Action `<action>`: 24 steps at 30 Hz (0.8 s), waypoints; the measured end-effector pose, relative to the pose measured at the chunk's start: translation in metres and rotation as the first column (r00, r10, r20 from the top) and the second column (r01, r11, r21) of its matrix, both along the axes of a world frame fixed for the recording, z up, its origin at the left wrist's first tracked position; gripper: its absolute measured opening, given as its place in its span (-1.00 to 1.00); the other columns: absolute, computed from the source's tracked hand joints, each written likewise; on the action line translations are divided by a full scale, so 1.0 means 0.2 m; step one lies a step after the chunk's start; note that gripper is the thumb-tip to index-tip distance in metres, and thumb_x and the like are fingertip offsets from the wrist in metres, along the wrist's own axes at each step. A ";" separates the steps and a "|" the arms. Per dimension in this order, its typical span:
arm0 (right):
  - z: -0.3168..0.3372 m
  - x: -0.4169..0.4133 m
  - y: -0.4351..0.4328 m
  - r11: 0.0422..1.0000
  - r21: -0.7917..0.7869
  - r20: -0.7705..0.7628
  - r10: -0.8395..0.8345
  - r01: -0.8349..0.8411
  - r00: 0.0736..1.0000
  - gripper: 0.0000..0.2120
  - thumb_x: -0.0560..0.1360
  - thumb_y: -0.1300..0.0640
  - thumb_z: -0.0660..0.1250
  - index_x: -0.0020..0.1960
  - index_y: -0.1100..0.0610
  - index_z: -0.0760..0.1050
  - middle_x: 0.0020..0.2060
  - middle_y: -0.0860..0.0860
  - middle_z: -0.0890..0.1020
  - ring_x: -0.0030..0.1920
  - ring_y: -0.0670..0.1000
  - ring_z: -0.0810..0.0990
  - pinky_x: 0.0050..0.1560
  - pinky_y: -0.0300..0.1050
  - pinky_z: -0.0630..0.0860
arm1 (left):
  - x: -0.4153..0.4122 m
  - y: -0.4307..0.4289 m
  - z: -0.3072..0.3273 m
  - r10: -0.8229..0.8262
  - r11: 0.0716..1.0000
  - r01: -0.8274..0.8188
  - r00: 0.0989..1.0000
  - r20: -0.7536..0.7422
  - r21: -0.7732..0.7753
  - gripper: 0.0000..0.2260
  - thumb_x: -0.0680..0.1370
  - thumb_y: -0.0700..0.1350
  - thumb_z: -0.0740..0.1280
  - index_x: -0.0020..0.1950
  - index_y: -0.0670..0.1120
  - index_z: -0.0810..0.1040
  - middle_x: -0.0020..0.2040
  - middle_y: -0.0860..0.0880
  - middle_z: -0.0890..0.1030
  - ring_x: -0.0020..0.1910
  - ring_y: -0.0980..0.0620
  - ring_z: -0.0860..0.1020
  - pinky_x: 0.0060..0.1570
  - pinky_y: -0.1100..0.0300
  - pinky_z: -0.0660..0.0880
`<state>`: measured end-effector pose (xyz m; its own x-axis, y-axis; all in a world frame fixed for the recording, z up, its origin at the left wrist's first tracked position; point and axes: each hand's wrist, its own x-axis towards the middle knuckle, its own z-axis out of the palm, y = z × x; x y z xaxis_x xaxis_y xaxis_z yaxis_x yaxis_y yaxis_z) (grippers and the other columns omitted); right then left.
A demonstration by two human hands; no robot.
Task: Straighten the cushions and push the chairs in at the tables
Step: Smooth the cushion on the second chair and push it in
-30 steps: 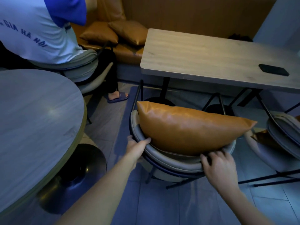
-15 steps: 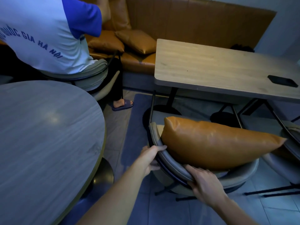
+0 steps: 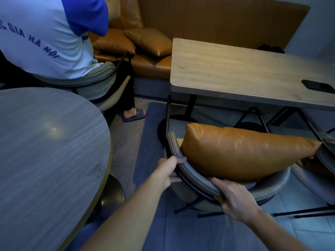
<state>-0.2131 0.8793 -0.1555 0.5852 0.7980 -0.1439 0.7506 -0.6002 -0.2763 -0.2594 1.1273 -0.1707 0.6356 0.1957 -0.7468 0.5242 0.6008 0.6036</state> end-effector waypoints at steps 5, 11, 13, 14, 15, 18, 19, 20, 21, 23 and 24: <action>0.01 0.03 -0.01 0.999 -0.002 0.000 0.032 -0.032 0.999 -0.65 0.48 0.11 0.36 0.25 -0.04 0.48 -0.03 -0.06 0.64 -0.03 0.07 0.59 -0.13 0.07 0.52 | 0.02 -0.01 0.00 0.028 1.000 -0.028 1.000 0.002 0.004 -0.42 0.39 -0.09 0.60 0.34 -0.19 0.52 0.25 -0.23 0.62 0.23 -0.24 0.59 0.11 -0.21 0.63; 0.01 0.05 -0.03 0.999 -0.013 0.009 0.036 -0.036 0.999 -0.65 0.48 0.09 0.36 0.25 -0.09 0.46 -0.06 -0.09 0.63 -0.06 0.03 0.58 -0.17 0.01 0.48 | 0.02 -0.05 0.01 0.040 0.999 -0.040 0.999 0.014 -0.001 -0.41 0.35 -0.07 0.62 0.31 -0.19 0.53 0.26 -0.24 0.61 0.29 -0.28 0.54 0.06 -0.21 0.65; 0.00 0.05 -0.03 0.999 -0.014 0.026 0.036 -0.035 0.999 -0.66 0.48 0.09 0.35 0.25 -0.07 0.46 -0.06 -0.08 0.63 -0.07 0.06 0.60 -0.19 0.03 0.50 | 0.02 -0.04 0.02 0.036 0.999 -0.036 0.999 0.014 -0.003 -0.46 0.39 -0.10 0.61 0.30 -0.20 0.54 0.22 -0.23 0.62 0.26 -0.27 0.56 0.04 -0.20 0.66; 0.00 0.05 -0.03 0.999 -0.018 0.036 0.036 -0.035 0.999 -0.66 0.48 0.08 0.35 0.24 -0.06 0.46 -0.05 -0.07 0.64 -0.06 0.07 0.61 -0.19 0.03 0.51 | 0.02 -0.04 0.02 0.033 0.999 -0.033 0.999 0.014 -0.003 -0.50 0.41 -0.11 0.60 0.28 -0.20 0.55 0.19 -0.23 0.63 0.23 -0.26 0.58 0.00 -0.16 0.67; 0.00 0.04 -0.03 0.999 -0.022 0.049 0.036 -0.035 0.998 -0.66 0.48 0.08 0.35 0.24 -0.06 0.46 -0.05 -0.07 0.64 -0.06 0.08 0.62 -0.19 0.02 0.51 | 0.02 -0.04 0.02 0.030 1.000 -0.030 0.999 0.011 0.000 -0.53 0.43 -0.12 0.59 0.27 -0.20 0.55 0.16 -0.22 0.65 0.20 -0.24 0.60 -0.05 -0.13 0.68; -0.02 0.03 -0.03 0.999 -0.016 0.094 0.035 -0.034 0.995 -0.63 0.47 0.07 0.36 0.26 -0.06 0.44 -0.06 -0.07 0.66 -0.08 0.09 0.65 -0.22 -0.01 0.49 | 0.02 -0.04 0.01 0.027 1.000 -0.027 1.000 0.004 0.007 -0.56 0.44 -0.13 0.58 0.25 -0.21 0.58 0.11 -0.21 0.69 0.11 -0.21 0.65 -0.07 -0.11 0.68; -0.02 0.02 -0.03 0.999 -0.015 0.101 0.034 -0.032 0.994 -0.63 0.49 0.03 0.36 0.28 -0.07 0.43 -0.05 -0.07 0.67 -0.06 0.09 0.66 -0.21 0.00 0.50 | 0.02 -0.04 0.02 0.027 1.000 -0.027 1.000 0.002 0.008 -0.57 0.44 -0.13 0.58 0.25 -0.21 0.58 0.10 -0.21 0.70 0.09 -0.20 0.66 -0.07 -0.11 0.68; -0.02 0.02 -0.02 1.000 -0.012 0.107 0.027 -0.026 0.994 -0.64 0.51 -0.04 0.34 0.30 -0.07 0.42 -0.02 -0.07 0.67 -0.04 0.09 0.67 -0.18 0.00 0.52 | 0.02 -0.04 0.02 0.032 0.999 -0.032 0.999 0.002 0.015 -0.57 0.44 -0.13 0.59 0.25 -0.20 0.58 0.09 -0.21 0.70 0.07 -0.20 0.66 -0.08 -0.11 0.68; -0.03 0.02 -0.01 1.000 -0.012 0.116 0.015 -0.014 0.993 -0.63 0.54 -0.11 0.32 0.32 -0.07 0.42 0.00 -0.06 0.68 -0.01 0.08 0.67 -0.16 0.01 0.53 | 0.02 -0.04 0.02 0.037 0.999 -0.037 0.999 0.003 0.023 -0.56 0.43 -0.14 0.59 0.25 -0.20 0.57 0.08 -0.21 0.70 0.06 -0.20 0.67 -0.08 -0.11 0.68; -0.04 0.02 0.00 1.000 -0.020 0.134 -0.005 0.008 0.991 -0.60 0.56 -0.21 0.27 0.33 -0.07 0.42 0.03 -0.07 0.68 0.01 0.07 0.67 -0.16 0.01 0.53 | 0.02 -0.03 0.03 0.047 0.998 -0.047 0.999 0.004 0.036 -0.55 0.43 -0.14 0.59 0.26 -0.19 0.56 0.08 -0.21 0.70 0.04 -0.21 0.68 -0.10 -0.11 0.69; -0.05 0.02 0.01 1.000 -0.025 0.136 -0.012 0.015 0.991 -0.59 0.57 -0.23 0.25 0.33 -0.08 0.41 0.04 -0.07 0.68 0.02 0.07 0.67 -0.16 0.02 0.54 | 0.02 -0.03 0.03 0.049 0.998 -0.050 0.999 0.006 0.041 -0.55 0.43 -0.15 0.59 0.26 -0.18 0.56 0.08 -0.21 0.70 0.03 -0.21 0.68 -0.11 -0.10 0.69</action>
